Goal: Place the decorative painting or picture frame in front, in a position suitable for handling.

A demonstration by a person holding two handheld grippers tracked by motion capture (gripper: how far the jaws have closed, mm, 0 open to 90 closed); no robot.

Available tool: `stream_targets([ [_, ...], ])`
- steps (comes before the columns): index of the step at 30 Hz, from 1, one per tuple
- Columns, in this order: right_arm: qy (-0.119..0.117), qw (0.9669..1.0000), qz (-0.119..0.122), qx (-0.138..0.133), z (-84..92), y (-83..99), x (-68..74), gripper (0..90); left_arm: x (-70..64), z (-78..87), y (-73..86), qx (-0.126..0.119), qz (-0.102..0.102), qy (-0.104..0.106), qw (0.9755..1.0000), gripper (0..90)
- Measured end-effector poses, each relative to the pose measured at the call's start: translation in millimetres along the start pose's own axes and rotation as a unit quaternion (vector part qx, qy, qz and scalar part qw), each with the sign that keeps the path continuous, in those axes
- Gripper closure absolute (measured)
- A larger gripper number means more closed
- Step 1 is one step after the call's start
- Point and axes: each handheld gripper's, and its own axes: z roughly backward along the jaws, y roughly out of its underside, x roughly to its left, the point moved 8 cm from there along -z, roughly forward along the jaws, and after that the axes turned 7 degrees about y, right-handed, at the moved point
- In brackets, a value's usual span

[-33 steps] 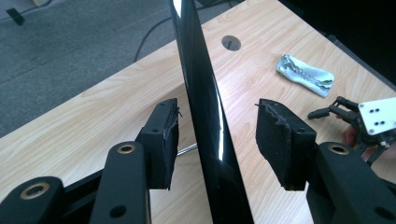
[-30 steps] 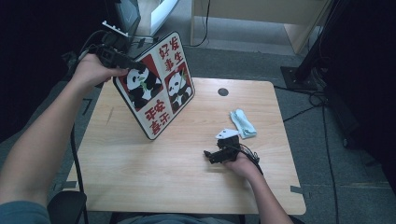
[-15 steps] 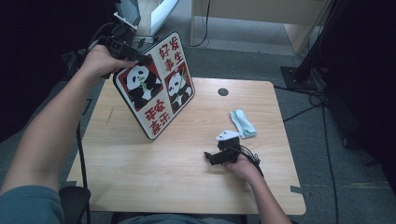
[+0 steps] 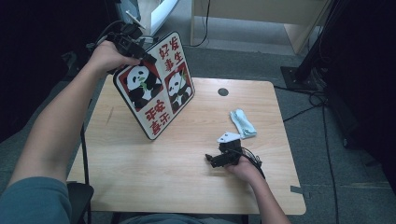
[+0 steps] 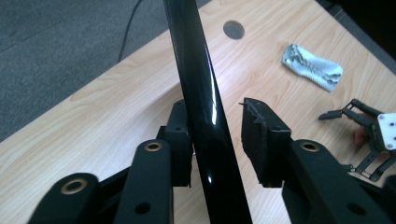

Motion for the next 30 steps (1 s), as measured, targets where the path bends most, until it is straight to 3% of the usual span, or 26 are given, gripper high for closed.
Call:
stream_targets([
  [12,0.001,1.0,-0.002,0.0,0.9,0.9,0.3,0.0,1.5,-3.7,-1.3,0.023,0.02,-0.008,0.9995,77.2],
  [15,0.001,1.0,-0.002,0.0,0.9,0.9,0.3,0.0,1.1,-3.3,-1.1,0.032,0.046,-0.005,0.9984,78.5],
  [23,0.001,1.0,-0.003,0.0,0.9,0.8,0.3,0.0,-9.5,-5.0,-7.4,0.047,0.073,-0.002,0.9962,81.3],
  [30,-0.002,1.0,0.0,0.0,1.3,1.3,-0.1,0.0,-27.0,-4.5,-10.7,0.069,0.039,-0.014,0.9968,81.5],
])
